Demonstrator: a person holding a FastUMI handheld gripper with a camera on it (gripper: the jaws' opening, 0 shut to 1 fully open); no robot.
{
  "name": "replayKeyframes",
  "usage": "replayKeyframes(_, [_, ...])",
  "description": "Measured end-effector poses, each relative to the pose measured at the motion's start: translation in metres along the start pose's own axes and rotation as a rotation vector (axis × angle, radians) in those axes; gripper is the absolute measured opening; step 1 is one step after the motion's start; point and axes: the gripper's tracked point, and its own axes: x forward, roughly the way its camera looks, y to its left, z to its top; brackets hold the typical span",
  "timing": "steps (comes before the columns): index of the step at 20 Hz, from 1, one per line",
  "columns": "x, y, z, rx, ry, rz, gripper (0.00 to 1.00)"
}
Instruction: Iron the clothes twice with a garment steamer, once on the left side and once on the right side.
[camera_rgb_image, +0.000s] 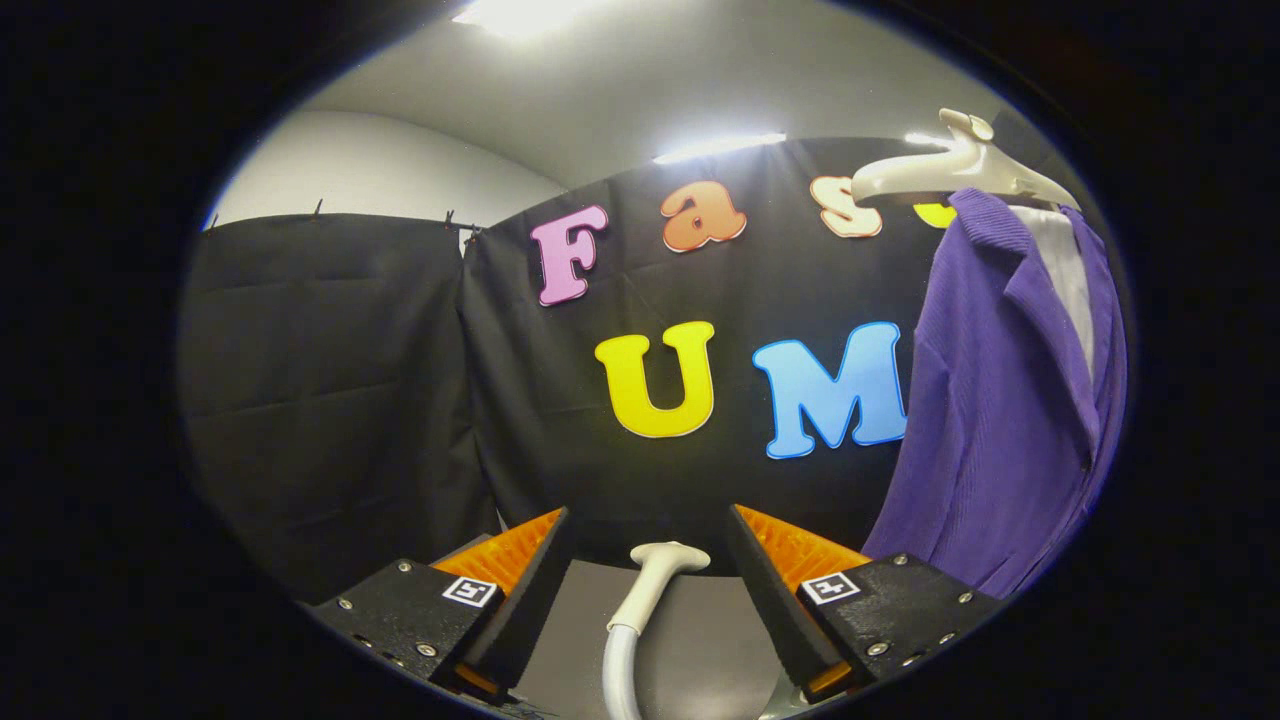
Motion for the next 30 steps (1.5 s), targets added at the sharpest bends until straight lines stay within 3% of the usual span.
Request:
replayKeyframes(10, [0.102, -0.010, -0.079, 0.176, 0.312, 0.044, 0.96])
replayKeyframes(20, [0.119, 0.002, -0.157, 0.372, 0.560, 0.115, 0.94])
replayKeyframes(24, [0.121, 0.006, -0.177, 0.428, 0.621, 0.133, 0.83])
replayKeyframes(27, [0.121, 0.017, -0.187, 0.486, 0.665, 0.176, 0.70])
replayKeyframes(29, [0.120, 0.024, -0.195, 0.549, 0.701, 0.201, 0.67])
replayKeyframes(30, [0.121, 0.023, -0.200, 0.569, 0.710, 0.187, 0.57])
